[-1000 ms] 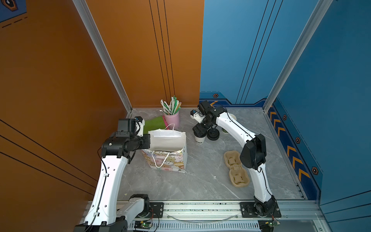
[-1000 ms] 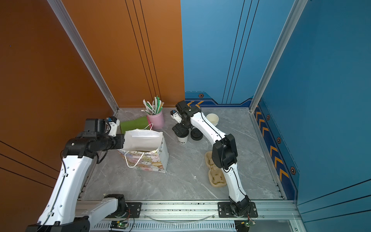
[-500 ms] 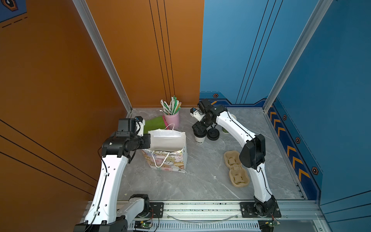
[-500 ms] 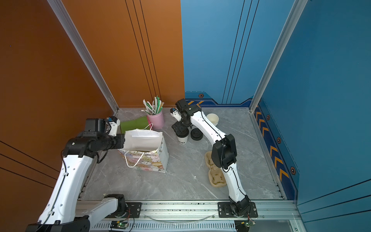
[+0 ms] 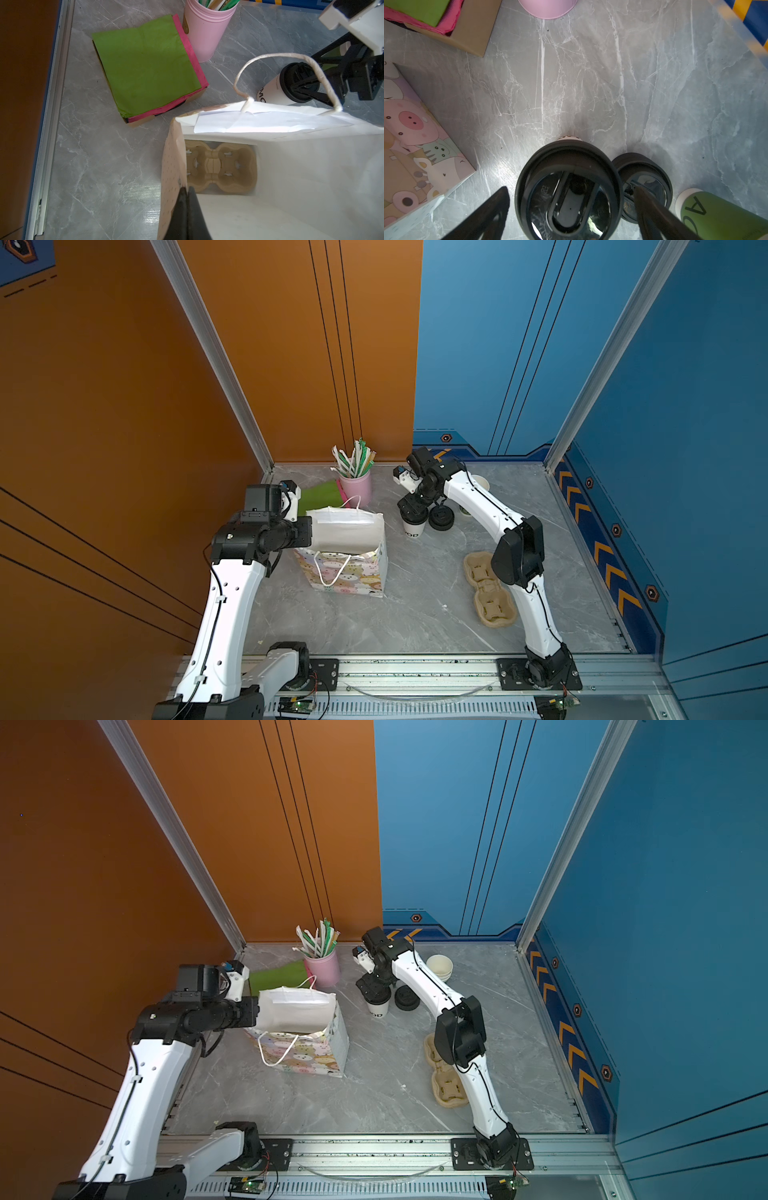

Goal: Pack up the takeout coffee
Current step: 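Lower the right gripper over the black lid and grip the lidded cup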

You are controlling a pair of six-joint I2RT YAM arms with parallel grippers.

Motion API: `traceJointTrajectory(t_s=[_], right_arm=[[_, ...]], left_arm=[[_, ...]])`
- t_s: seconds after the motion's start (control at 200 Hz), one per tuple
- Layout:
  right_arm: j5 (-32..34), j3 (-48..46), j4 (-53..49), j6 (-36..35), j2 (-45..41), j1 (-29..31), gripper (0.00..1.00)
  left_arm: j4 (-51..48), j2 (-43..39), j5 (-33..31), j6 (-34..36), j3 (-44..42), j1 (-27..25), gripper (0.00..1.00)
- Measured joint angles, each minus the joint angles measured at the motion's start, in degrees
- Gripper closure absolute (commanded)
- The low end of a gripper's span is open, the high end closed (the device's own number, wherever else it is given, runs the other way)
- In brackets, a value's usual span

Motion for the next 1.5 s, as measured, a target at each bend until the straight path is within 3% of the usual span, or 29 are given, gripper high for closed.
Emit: traceJointTrajectory(t_s=[1.502], right_arm=[[0.13, 1.05, -1.09, 0.5, 1.73, 0.22, 0.3]], left_arm=[[1.31, 0.33, 0.61, 0.02, -0.7, 0.02, 1.0]])
